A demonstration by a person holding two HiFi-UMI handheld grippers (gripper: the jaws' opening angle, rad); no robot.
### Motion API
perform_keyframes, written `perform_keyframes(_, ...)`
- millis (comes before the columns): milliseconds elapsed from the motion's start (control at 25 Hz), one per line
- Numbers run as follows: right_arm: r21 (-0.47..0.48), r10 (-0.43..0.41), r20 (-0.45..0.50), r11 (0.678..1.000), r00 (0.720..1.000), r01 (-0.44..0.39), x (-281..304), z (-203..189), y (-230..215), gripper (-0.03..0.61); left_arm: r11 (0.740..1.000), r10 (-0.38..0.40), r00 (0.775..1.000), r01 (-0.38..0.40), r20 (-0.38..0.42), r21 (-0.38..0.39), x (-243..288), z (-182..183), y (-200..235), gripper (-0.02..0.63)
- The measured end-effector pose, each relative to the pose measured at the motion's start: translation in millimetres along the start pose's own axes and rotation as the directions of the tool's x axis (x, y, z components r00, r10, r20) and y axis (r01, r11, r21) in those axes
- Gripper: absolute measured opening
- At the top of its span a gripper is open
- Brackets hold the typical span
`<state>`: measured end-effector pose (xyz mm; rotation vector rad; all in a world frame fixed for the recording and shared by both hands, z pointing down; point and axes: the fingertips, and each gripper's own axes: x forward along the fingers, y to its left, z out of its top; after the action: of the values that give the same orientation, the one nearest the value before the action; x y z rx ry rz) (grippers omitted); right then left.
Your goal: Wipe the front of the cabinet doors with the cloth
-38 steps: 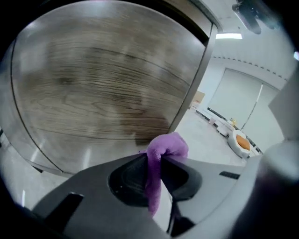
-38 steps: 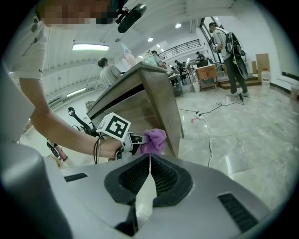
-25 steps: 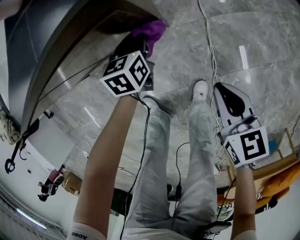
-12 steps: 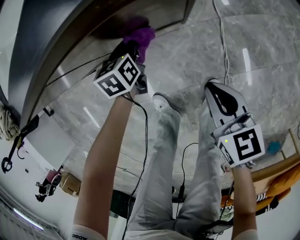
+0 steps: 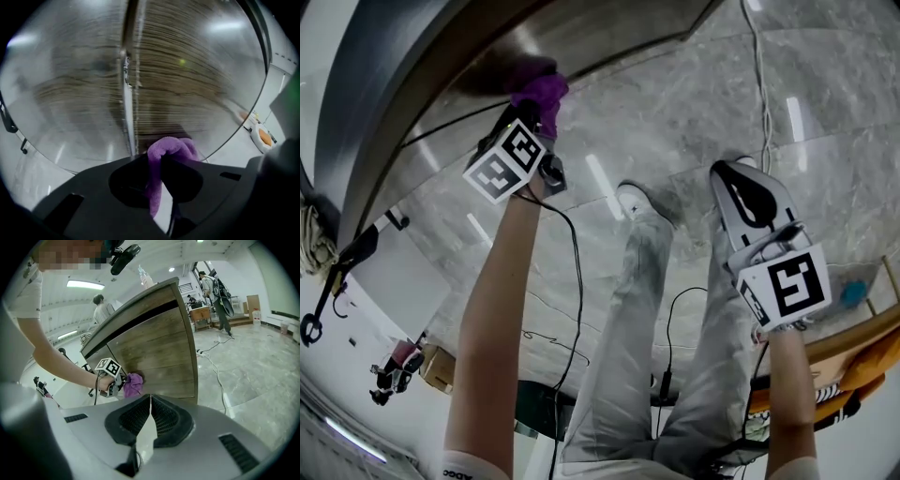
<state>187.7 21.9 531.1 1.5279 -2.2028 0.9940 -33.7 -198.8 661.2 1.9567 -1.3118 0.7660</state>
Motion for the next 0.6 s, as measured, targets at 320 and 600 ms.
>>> perform_keyframes(320, -0.021, 0.046, -0.028, 0.999, 0.999, -0.047, -9, 1, 1, 0.029, 0.982, 0.188, 0.982, -0.188, -0.013, 0.002, -33, -4, 38, 0.06)
perform_keyframes(600, -0.046, 0.111, -0.019, 0.993, 0.994, -0.112, -26, 14, -22, 0.029, 0.985, 0.171, 0.984, -0.17, -0.045, 0.029, -46, -40, -25, 0.06)
